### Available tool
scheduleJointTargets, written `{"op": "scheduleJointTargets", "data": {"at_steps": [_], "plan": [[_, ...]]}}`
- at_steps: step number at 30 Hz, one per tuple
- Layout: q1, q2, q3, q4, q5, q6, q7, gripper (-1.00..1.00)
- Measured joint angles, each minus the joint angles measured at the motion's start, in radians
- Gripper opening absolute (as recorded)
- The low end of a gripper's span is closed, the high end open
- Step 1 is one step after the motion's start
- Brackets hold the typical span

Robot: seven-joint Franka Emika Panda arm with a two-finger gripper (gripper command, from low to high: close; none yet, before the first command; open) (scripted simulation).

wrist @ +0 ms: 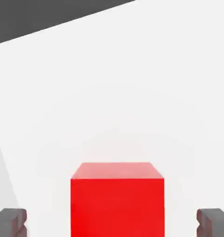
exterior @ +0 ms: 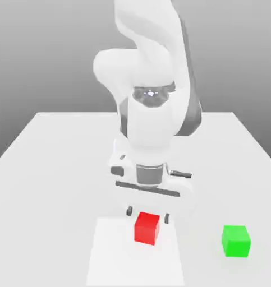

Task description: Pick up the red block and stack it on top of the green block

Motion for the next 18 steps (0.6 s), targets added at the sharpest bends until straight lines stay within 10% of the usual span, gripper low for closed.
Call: {"op": "scheduleJointTargets", "data": {"at_steps": [3,4,18], "plan": [[0.034,0.066,-0.046,0.006,-0.044,0.055,0.030,0.00],[0.046,0.085,-0.060,0.007,-0.054,0.071,0.036,-1.00],[0.009,-0.049,0.002,-0.006,0.043,-0.040,-0.030,-1.00]]}}
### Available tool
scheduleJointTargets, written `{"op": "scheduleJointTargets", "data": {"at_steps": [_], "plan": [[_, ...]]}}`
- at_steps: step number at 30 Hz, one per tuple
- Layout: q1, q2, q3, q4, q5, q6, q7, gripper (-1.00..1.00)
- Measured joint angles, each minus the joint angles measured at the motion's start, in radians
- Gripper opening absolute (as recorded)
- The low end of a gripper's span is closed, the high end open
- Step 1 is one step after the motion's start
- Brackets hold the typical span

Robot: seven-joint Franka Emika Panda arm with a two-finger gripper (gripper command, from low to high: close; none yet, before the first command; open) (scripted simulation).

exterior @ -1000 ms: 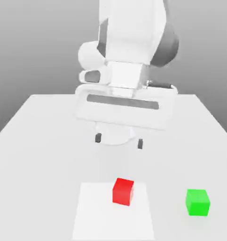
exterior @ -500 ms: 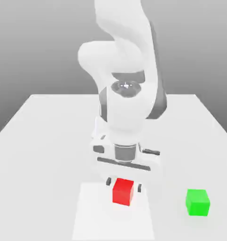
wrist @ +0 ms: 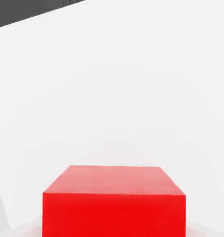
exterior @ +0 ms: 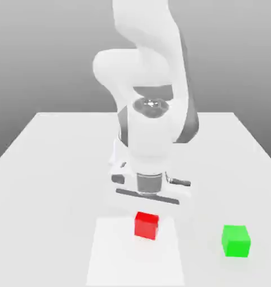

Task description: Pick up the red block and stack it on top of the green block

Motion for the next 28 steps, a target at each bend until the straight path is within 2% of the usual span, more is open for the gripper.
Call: {"op": "scheduleJointTargets", "data": {"at_steps": [6,17,24,25,28], "plan": [[0.010,-0.107,0.009,-0.017,0.061,-0.097,-0.041,-1.00],[0.259,-0.033,0.190,0.230,0.018,-0.276,0.297,-1.00],[0.306,0.126,0.139,0.268,-0.107,-0.160,0.422,-1.00],[0.317,0.152,0.126,0.269,-0.128,-0.138,0.437,1.00],[0.317,0.152,0.126,0.269,-0.128,-0.138,0.437,1.00]]}}
